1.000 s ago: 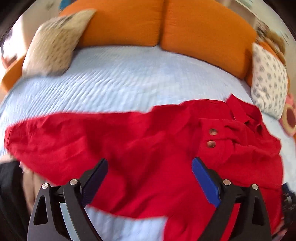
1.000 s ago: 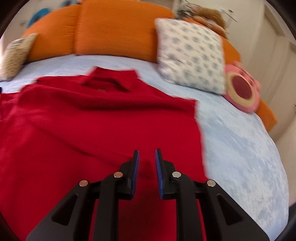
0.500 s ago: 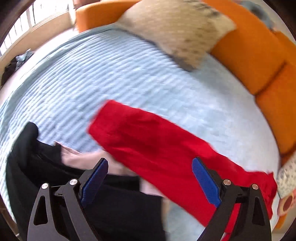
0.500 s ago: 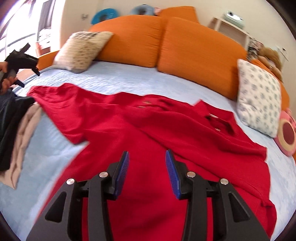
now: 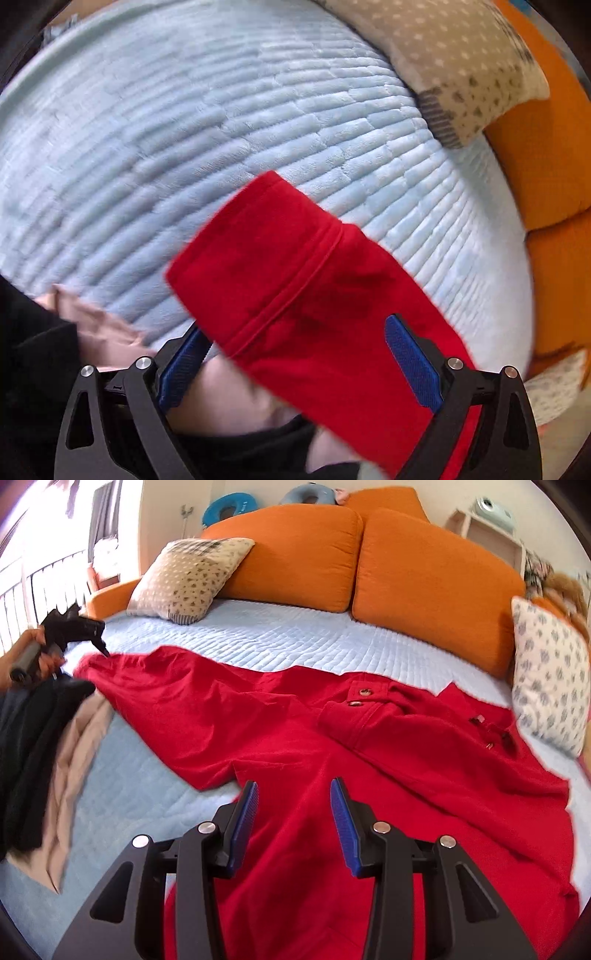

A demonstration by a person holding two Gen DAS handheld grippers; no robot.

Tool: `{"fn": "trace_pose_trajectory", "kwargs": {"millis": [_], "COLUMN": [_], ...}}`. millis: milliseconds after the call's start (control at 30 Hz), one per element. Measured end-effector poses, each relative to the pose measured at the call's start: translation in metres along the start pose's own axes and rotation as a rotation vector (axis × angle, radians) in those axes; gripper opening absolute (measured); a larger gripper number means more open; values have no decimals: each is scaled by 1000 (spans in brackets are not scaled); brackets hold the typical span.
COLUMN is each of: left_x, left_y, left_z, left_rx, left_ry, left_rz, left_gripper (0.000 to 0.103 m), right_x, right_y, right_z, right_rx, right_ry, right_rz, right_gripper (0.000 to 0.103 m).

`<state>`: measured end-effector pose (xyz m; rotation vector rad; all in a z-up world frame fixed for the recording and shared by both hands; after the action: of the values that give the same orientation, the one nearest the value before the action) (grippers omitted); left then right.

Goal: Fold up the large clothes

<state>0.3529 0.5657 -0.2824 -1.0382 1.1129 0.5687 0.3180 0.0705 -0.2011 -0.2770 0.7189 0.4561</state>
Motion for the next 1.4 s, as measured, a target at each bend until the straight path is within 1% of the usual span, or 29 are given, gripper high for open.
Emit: {"fn": "trace_pose_trajectory", "kwargs": {"millis": [67, 133, 167, 200, 233, 267, 300, 333, 367, 400, 433, 467, 567, 667, 733, 833, 933, 1067, 1133, 1267, 1333, 1367, 1400], "left_x": [10, 16, 15, 13, 12, 8, 4, -1, -5, -11, -15, -21, -47, -78, -103, -140, -166, -191, -200, -204, -202, -201, -198], "left_y": [1, 2, 3, 5, 6, 7, 8, 8, 7, 4, 2, -1, -12, -30, -50, -81, -118, -170, -201, -269, -310, -324, -345], "left_z": [-1, 0, 1, 1, 1, 1, 1, 0, -2, -6, -8, -11, -18, -24, -32, -50, -71, -102, -123, -176, -213, -227, -249], "left_rx": [-8, 0, -2, -8, -15, -15, -17, -25, -30, -23, -21, -9, 26, 54, 106, 181, 249, 344, 399, 506, 580, 610, 655], "left_ry": [16, -7, -40, -55, -65, -70, -80, -85, -83, -83, -91, -101, -143, -182, -218, -267, -311, -363, -387, -396, -411, -421, -426], "left_rz": [-3, 8, 11, 25, 32, 35, 30, 7, -20, -38, -35, -32, -31, -43, -45, -52, -48, -63, -69, -91, -99, -101, -103], "left_gripper": [95, 94, 88, 80, 77, 64, 49, 42, 30, 25, 24, 22, 21, 21, 21, 21, 21, 21, 21, 21, 21, 21, 21], "right_x": [6, 12, 15, 18, 21, 23, 25, 27, 29, 31, 33, 34, 39, 48, 53, 66, 74, 73, 69, 65, 64, 63, 62], "right_y": [-6, -12, -14, -18, -21, -23, -25, -27, -29, -30, -31, -31, -30, -27, -24, -16, -10, -6, 0, 8, 11, 13, 14], "right_z": [3, 5, 6, 5, 3, 1, 0, -1, -2, -2, -1, 1, 8, 5, 2, -9, -19, -27, -31, -34, -35, -35, -36], "right_rx": [47, 78, 84, 92, 103, 111, 124, 134, 146, 157, 174, 186, 217, 258, 260, 282, 272, 271, 239, 199, 187, 182, 175], "right_ry": [3, 2, 4, 5, 11, 15, 18, 19, 23, 22, 21, 18, 12, 44, 49, 91, 123, 132, 118, 109, 106, 105, 104], "right_rz": [16, 21, 16, 10, 6, 15, 19, 22, 29, 37, 53, 70, 97, 127, 114, 129, 92, 65, 26, -17, -29, -34, -39], "right_gripper": [41, 40, 40, 38, 31, 27, 22, 17, 15, 15, 14, 14, 14, 12, 10, 9, 9, 9, 9, 9, 9, 9, 9]}}
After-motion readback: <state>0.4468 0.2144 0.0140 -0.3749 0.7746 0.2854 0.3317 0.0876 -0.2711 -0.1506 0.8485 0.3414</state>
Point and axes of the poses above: each gripper's, at about its wrist camera, not at the fingertips, and x roughly the way its jaws point, y to its left, z to its top, the point moved 7 cm from there along x, roughly the way its jaws point, and after that the axes turned 4 degrees about -x, right-handed, at the moved point
